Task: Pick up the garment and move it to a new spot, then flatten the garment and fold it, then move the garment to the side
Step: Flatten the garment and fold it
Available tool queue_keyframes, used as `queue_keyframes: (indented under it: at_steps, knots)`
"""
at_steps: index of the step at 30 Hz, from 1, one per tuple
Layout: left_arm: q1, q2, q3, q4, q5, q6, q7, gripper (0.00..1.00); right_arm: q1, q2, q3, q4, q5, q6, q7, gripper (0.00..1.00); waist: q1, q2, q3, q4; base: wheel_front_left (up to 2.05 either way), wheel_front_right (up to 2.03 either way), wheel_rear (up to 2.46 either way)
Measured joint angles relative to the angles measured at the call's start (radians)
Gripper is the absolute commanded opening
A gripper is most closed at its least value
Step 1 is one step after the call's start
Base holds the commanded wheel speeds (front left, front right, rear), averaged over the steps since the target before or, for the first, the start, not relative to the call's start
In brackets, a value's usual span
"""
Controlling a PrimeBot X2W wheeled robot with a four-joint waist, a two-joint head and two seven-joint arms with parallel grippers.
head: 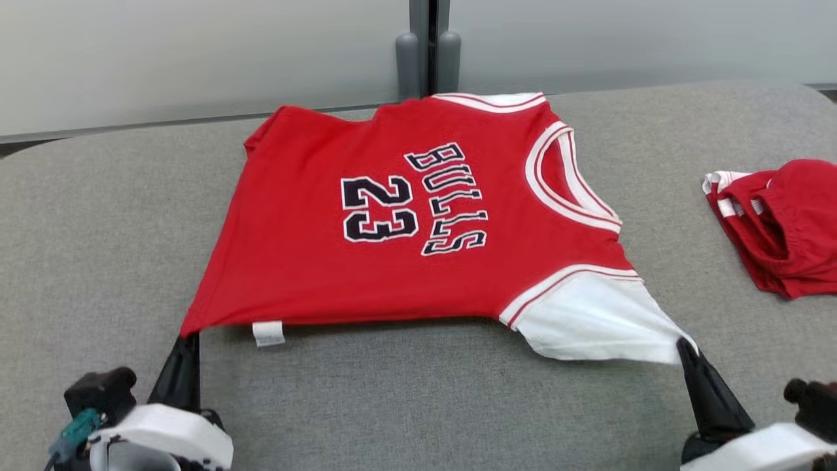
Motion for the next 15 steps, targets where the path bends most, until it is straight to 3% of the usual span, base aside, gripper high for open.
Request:
queue_keyframes:
  at_steps: [6, 15]
  knots:
    - [0.219, 0.023, 0.006, -0.266, -0.003, 0.081, 0.140, 0.00, 0.228, 0.105, -0.138, -0.260, -0.102, 0.000, 0.244, 0.00, 0.0000, 0.0000, -0.045, -0.006, 0.00, 0.00, 0.00]
    - [0.424, 0.043, 0.001, -0.595, 0.006, 0.191, 0.332, 0.00, 0.398, 0.163, -0.249, -0.488, -0.141, 0.000, 0.520, 0.00, 0.0000, 0.0000, -0.070, -0.005, 0.00, 0.00, 0.00]
